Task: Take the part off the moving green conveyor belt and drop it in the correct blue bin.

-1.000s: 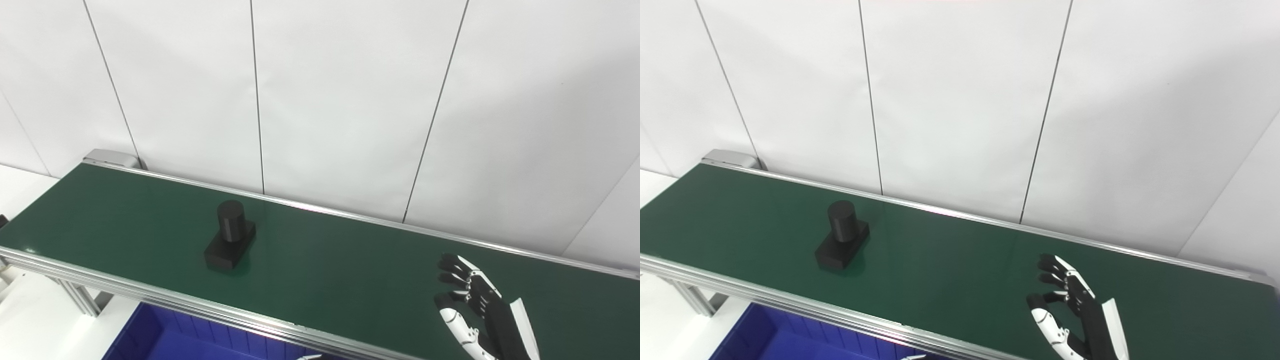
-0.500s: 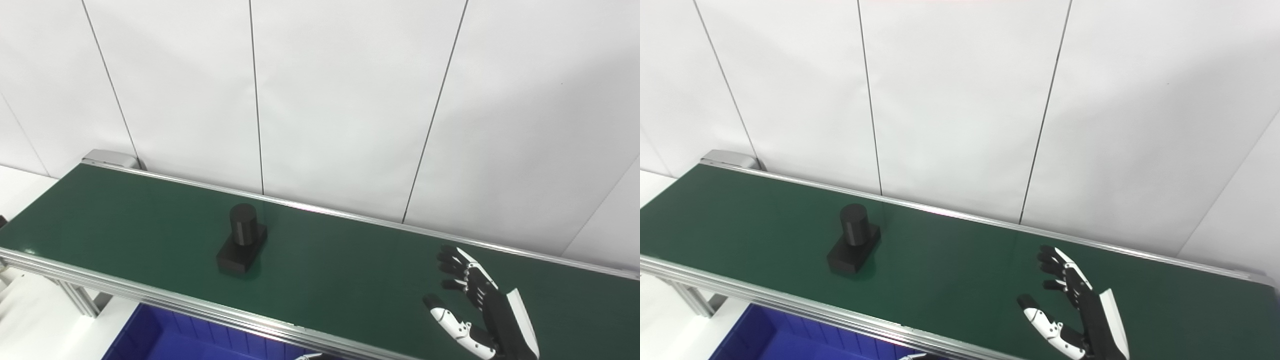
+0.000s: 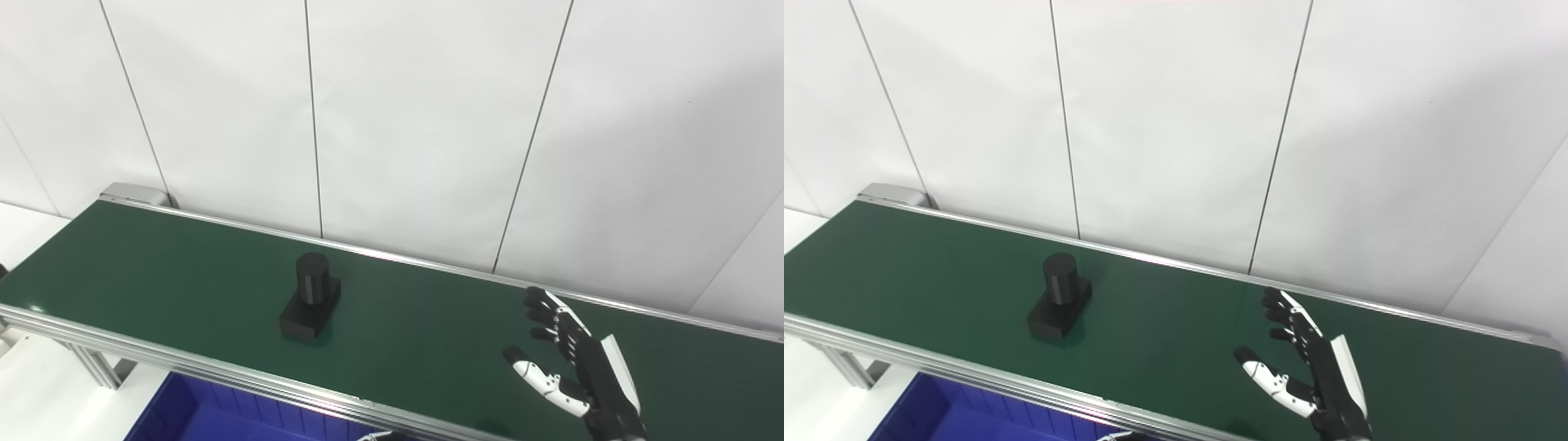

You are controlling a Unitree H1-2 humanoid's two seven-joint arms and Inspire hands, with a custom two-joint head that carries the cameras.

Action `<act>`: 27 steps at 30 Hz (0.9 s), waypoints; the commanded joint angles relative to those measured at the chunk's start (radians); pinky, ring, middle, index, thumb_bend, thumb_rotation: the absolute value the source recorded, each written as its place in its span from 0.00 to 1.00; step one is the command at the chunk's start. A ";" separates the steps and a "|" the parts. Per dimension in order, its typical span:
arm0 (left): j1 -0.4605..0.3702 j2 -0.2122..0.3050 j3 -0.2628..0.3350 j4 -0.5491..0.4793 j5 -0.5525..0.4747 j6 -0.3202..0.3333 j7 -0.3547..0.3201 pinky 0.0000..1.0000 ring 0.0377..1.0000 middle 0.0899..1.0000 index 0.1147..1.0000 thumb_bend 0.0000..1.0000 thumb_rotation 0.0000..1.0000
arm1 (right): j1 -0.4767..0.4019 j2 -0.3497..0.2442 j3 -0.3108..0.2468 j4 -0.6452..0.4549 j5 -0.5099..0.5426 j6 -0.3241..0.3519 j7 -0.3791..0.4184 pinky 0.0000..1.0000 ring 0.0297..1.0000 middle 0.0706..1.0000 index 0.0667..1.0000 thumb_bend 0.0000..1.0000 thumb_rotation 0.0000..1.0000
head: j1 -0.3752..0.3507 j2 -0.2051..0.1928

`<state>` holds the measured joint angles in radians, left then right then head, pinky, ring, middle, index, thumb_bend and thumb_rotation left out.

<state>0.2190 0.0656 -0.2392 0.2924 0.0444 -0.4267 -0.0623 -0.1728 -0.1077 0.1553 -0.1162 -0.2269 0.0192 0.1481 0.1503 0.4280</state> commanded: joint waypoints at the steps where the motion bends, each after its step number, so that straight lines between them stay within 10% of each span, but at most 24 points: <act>1: 0.005 0.005 0.002 -0.032 -0.006 -0.043 -0.009 0.66 0.72 0.74 0.78 0.94 0.58 | -0.040 0.008 0.001 -0.013 0.003 0.009 -0.002 0.75 0.83 0.84 0.86 0.48 0.35 | 0.001 0.000; 27: 0.083 0.027 0.001 -0.131 -0.012 -0.043 -0.030 0.67 0.73 0.75 0.79 0.92 0.60 | -0.139 0.063 0.041 0.067 -0.031 0.039 -0.014 0.71 0.80 0.83 0.86 0.53 0.40 | -0.018 0.063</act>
<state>0.3002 0.0914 -0.2404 0.1884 0.0347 -0.4276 -0.0876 -0.2706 -0.0615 0.1933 -0.0402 -0.2600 0.0636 0.1450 0.1304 0.4893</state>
